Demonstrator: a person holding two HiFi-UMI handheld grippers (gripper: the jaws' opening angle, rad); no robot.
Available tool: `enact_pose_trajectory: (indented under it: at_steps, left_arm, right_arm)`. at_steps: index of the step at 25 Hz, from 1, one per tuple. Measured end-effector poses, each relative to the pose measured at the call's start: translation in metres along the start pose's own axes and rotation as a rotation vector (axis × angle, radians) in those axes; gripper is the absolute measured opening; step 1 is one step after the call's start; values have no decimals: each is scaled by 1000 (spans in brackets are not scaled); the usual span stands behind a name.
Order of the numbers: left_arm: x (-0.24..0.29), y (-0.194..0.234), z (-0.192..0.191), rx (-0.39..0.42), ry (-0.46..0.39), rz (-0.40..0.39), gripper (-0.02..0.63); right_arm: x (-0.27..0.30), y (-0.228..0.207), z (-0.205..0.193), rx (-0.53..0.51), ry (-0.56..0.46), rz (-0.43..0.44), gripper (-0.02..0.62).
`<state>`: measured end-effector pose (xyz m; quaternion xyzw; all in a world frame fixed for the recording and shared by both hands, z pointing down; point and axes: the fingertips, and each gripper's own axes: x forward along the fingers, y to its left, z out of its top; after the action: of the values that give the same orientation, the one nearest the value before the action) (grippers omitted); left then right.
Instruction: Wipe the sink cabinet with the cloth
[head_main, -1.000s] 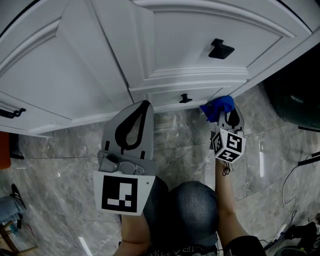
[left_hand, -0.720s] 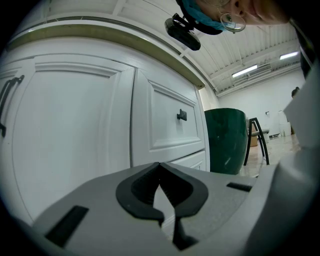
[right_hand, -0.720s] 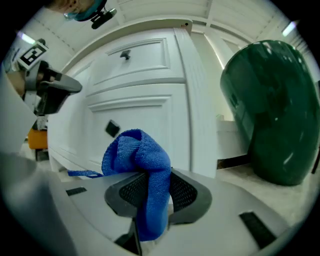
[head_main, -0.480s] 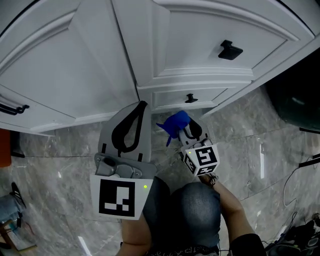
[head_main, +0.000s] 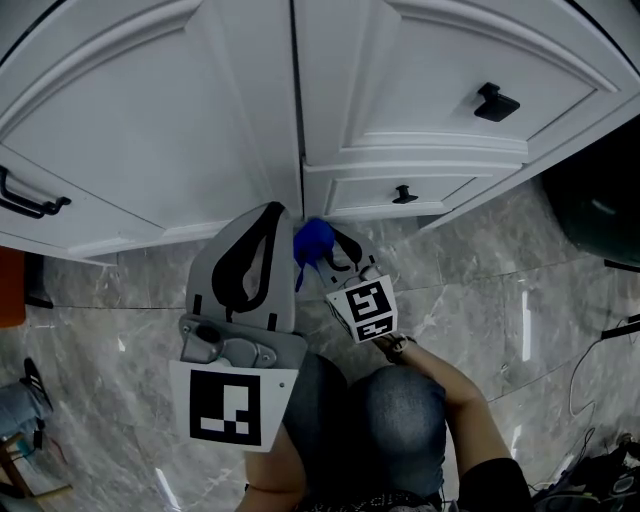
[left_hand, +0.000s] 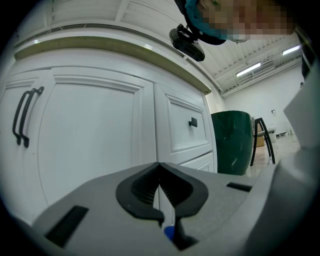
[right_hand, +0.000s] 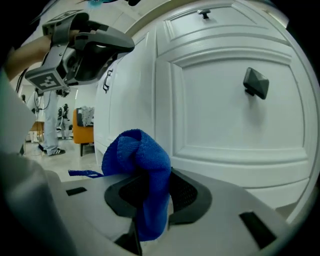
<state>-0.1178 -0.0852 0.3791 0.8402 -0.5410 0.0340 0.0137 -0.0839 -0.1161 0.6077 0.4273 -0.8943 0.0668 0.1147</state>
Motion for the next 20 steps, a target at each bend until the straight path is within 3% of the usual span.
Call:
enact_pose_trajectory:
  at_steps: [7, 15, 20]
  left_arm:
    - [0, 6, -4, -21, 3, -3, 0]
    - [2, 1, -4, -31, -4, -16, 0]
    - [4, 1, -2, -39, -22, -10, 0]
  right_arm:
    - [4, -3, 0, -52, -1, -37, 115]
    - [2, -4, -1, -146, -70, -67, 115]
    - [-2, -5, 1, -145, -75, -72, 115]
